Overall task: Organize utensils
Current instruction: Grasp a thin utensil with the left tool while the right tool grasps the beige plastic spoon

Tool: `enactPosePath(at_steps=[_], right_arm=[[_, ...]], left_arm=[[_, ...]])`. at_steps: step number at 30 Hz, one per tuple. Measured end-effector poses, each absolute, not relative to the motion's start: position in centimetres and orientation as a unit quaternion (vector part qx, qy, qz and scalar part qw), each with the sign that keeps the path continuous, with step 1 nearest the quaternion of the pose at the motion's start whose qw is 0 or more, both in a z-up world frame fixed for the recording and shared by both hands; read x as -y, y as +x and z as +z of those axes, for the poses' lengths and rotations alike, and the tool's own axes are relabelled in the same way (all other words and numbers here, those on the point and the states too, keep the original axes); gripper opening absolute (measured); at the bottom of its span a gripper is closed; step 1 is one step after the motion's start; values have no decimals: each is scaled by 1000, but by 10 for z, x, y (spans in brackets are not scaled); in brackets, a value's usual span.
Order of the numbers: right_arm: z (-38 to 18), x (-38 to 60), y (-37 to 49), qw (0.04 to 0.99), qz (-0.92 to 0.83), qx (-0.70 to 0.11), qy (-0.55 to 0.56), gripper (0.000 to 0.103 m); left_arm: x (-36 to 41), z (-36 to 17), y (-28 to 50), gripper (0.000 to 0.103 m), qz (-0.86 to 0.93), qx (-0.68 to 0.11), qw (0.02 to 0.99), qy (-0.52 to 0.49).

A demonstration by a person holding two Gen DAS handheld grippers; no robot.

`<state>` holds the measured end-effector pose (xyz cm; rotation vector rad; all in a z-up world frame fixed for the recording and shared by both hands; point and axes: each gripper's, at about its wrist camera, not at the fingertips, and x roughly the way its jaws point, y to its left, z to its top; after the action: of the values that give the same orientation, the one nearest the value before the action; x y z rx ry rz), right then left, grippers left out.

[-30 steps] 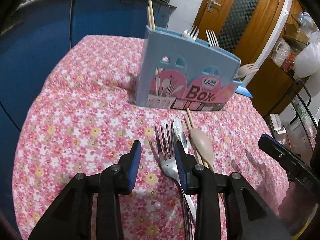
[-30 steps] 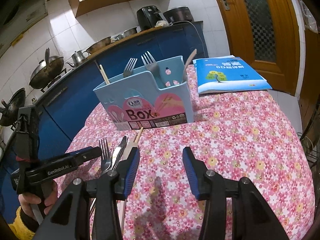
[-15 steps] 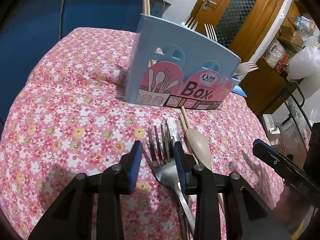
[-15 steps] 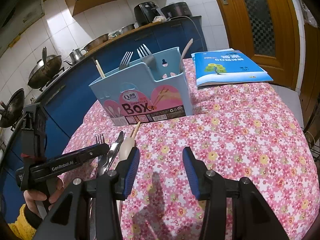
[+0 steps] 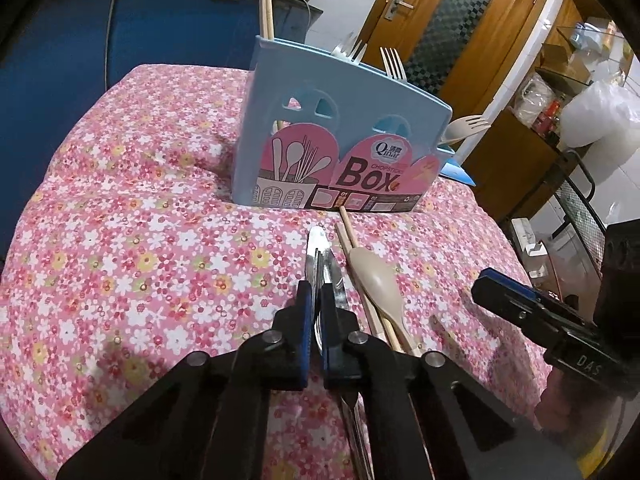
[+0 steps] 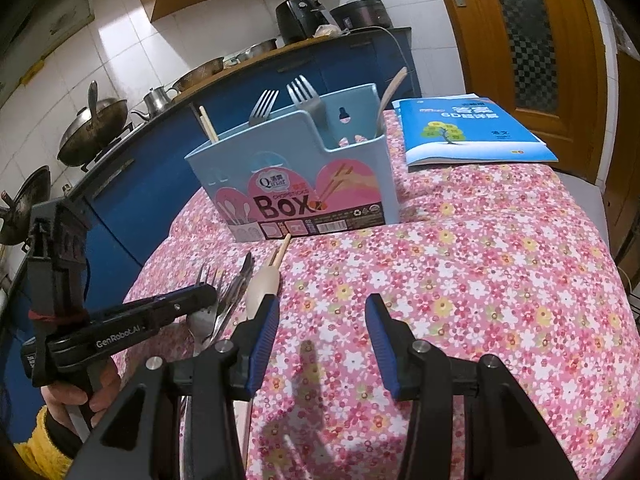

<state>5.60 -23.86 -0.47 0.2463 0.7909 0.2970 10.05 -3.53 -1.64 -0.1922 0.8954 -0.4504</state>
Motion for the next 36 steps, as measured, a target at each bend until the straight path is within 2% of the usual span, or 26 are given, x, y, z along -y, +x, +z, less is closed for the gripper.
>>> enactPosePath(at_steps=[7,27,36], right_arm=[[-7,226,60,900,159,-393,104,48],[-25,194,101,861,209,-451,108,48],[-27,191,115,843,238,-467,120,26]], left_arm=[[28,-14,97,0,-215,-426,873,-104],[-27,52,76,0,-156,-308,935,-82],[-29,53,74,0,-148,-307,936,-88]])
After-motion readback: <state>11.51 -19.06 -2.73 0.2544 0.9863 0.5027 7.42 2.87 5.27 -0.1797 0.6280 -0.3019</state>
